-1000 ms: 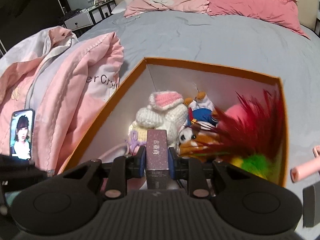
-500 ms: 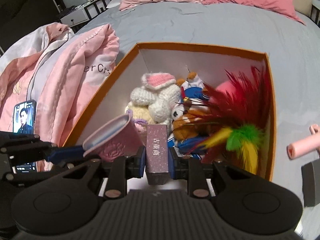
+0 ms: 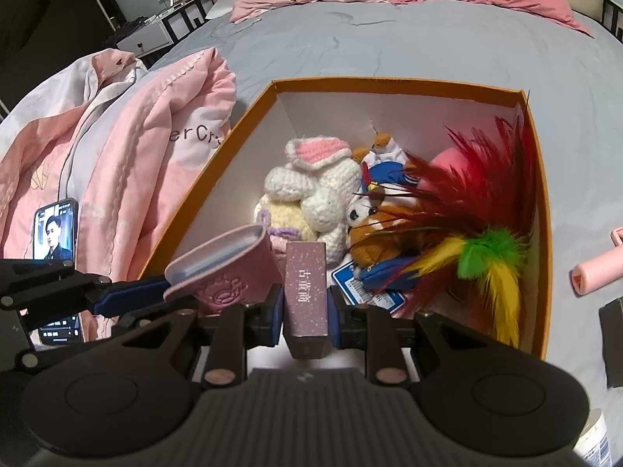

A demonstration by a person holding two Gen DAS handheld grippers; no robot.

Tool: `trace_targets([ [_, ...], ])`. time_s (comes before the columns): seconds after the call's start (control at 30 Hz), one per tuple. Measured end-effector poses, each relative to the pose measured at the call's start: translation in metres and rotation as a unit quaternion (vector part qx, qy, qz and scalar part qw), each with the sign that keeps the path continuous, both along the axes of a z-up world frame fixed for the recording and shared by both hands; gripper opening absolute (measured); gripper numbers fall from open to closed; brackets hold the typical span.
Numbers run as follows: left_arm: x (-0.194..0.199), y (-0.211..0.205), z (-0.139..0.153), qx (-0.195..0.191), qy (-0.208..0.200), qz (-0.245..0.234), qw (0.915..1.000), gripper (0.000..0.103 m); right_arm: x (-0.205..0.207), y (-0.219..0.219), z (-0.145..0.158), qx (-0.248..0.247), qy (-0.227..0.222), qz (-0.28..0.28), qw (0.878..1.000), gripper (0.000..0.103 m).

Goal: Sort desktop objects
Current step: 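Lower the wallet and card box into the white box with both tools, then open both tools to release the wallet and card box inside the box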

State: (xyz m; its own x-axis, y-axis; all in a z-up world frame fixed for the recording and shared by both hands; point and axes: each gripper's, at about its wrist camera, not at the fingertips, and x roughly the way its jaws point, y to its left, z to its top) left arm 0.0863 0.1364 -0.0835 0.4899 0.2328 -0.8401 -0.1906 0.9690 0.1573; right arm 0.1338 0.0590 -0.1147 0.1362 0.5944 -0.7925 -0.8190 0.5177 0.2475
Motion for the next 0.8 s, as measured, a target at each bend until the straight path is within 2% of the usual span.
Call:
trace_targets([
  [0.13, -0.004, 0.002, 0.001, -0.022, -0.001, -0.005, 0.9997, 0.019, -0.004, 0.001, 0.001, 0.006, -0.004, 0.017, 1.000, 0.025],
  [0.33, -0.009, 0.003, 0.002, -0.025, 0.006, 0.001, 0.9997, 0.019, -0.009, 0.010, 0.001, 0.014, -0.001, 0.031, 0.999, 0.025],
  [0.5, -0.010, 0.005, 0.002, -0.022, -0.001, 0.017, 0.9996, 0.014, -0.013, 0.016, 0.003, 0.018, 0.001, 0.036, 0.999, 0.025],
  [0.8, 0.006, 0.007, 0.000, 0.008, -0.015, 0.018, 0.9997, 0.013, -0.009, 0.016, 0.005, 0.016, 0.000, 0.021, 1.000, 0.025],
])
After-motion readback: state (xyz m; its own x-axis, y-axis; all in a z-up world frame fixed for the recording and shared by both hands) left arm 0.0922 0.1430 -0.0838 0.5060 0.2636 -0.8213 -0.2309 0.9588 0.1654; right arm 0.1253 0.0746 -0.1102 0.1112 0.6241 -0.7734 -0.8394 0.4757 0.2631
